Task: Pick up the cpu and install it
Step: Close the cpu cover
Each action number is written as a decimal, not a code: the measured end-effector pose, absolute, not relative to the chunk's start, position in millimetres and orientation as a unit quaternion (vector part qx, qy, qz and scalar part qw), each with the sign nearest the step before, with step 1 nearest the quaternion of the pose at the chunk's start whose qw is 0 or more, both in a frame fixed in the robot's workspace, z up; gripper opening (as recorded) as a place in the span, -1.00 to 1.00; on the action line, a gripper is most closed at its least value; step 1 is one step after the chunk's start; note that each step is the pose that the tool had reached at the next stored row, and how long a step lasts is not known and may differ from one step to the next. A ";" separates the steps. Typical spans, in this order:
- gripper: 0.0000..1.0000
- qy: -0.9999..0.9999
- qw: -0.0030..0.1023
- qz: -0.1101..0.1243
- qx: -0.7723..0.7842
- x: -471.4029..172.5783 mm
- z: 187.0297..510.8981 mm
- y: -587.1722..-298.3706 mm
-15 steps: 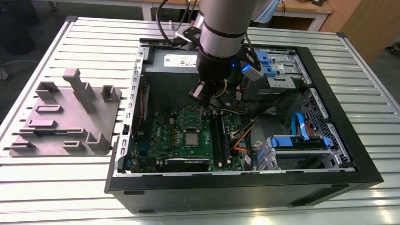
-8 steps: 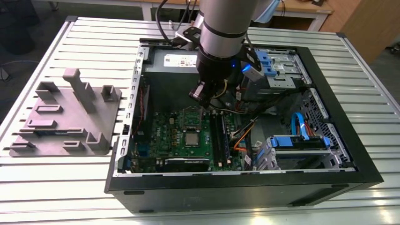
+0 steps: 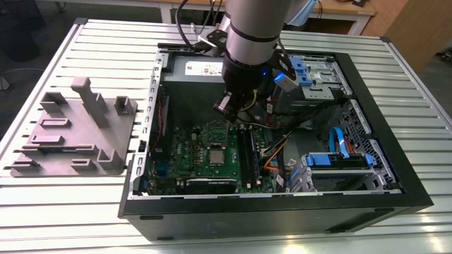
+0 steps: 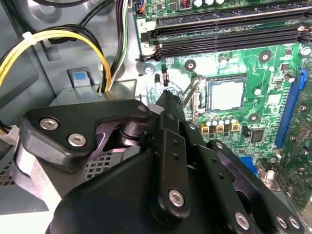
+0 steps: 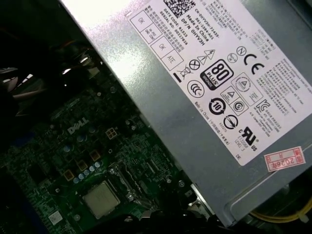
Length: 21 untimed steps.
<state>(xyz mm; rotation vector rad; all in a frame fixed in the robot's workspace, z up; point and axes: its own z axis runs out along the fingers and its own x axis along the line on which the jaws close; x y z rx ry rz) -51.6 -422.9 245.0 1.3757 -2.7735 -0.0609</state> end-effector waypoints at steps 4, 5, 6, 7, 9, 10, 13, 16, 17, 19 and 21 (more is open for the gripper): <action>-0.80 -0.895 0.023 -0.020 0.444 -51.6 245.7 -423.8; -0.80 -0.895 0.023 -0.020 0.444 -51.6 245.9 -424.0; -0.80 -0.895 0.023 -0.020 0.444 -51.6 246.0 -424.2; -0.80 -0.895 0.023 -0.020 0.444 -51.6 246.2 -424.4; -0.80 -0.895 0.023 -0.020 0.444 -51.6 246.7 -424.8; -0.80 -0.895 0.023 -0.020 0.444 -51.6 246.9 -424.9; -0.80 -0.895 0.023 -0.020 0.444 -51.6 247.6 -425.5; -0.80 -0.895 0.023 -0.020 0.444 -51.6 248.0 -426.0; -0.80 -0.895 0.023 -0.020 0.444 -51.6 248.2 -426.3; -0.80 -0.895 0.023 -0.020 0.444 -51.6 248.6 -427.0; -0.80 -0.895 0.023 -0.020 0.444 -51.6 249.0 -427.4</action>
